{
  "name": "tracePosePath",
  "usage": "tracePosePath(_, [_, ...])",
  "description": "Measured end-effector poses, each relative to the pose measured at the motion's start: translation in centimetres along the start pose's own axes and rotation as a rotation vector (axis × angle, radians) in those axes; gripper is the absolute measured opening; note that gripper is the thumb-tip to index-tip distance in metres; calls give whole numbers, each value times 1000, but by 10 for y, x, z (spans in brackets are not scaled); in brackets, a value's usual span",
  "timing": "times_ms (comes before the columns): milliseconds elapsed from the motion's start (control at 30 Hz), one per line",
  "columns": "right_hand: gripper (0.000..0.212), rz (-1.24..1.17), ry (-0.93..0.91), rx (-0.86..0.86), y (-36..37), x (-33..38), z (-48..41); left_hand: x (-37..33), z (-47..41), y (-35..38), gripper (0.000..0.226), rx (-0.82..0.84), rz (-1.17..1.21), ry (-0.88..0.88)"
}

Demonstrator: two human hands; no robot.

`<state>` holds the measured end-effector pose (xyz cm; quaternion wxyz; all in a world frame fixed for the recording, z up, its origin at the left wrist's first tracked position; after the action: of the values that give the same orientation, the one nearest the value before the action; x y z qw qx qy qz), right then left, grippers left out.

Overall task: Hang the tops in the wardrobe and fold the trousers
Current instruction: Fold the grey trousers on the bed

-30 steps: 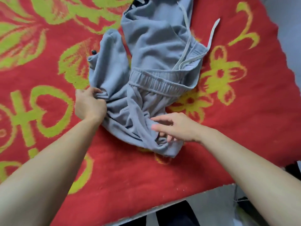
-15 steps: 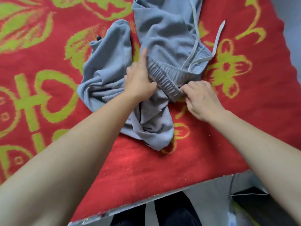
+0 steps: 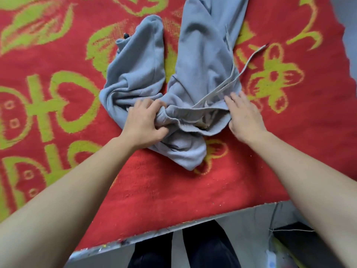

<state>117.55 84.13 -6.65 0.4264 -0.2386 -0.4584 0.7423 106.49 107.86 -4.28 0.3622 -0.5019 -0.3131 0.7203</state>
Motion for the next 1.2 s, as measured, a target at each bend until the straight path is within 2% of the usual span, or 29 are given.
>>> tracePosePath(133, [47,-56,-43,-137,-39,12,0,6,17,-9,38,85,131,-33])
tracePosePath(200, [39,-34,-43,-138,-64,18,8,11,28,-24,35,107,89,-106])
tracePosePath(333, [30,-9,-65,-139,-149,27,29,15,51,-109,53,-4,-20,-257])
tracePosePath(433, [31,70,-142,-229,-248,46,53,-14,64,-205,69,-73,-115,-197])
tracePosePath(533, [33,115,-188,-325,-356,62,85,-64,86,-318,70,-219,-309,-58])
tracePosePath(633, [36,197,-206,-462,-463,76,121,-114,116,-431,48,-423,-465,26])
tracePosePath(733, [35,206,-219,-661,-579,95,168,-162,153,-546,30,-661,-551,38])
tracePosePath(833, [33,264,-220,-871,-670,115,220,-202,194,-638,25,-842,-600,19])
tracePosePath(1000, [33,268,-233,-1135,-759,130,294,-248,254,-724,19,-1045,-672,63])
tracePosePath(1100, [33,203,-268,-1183,-789,130,320,-264,278,-750,18,-1113,-724,100])
tracePosePath(1200, [42,200,-276,-1166,-804,130,333,-279,293,-766,21,-1128,-742,141])
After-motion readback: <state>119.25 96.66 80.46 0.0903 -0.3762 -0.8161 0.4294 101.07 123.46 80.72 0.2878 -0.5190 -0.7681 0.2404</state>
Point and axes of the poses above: each hand's wrist, its own z-axis away from the middle knuckle, its own y-axis out of the palm, x = y × z, the point moved 9 cm from there along -z, towards the middle knuckle, and after that the axes turned 5 degrees about x, right-handed, at the moved point
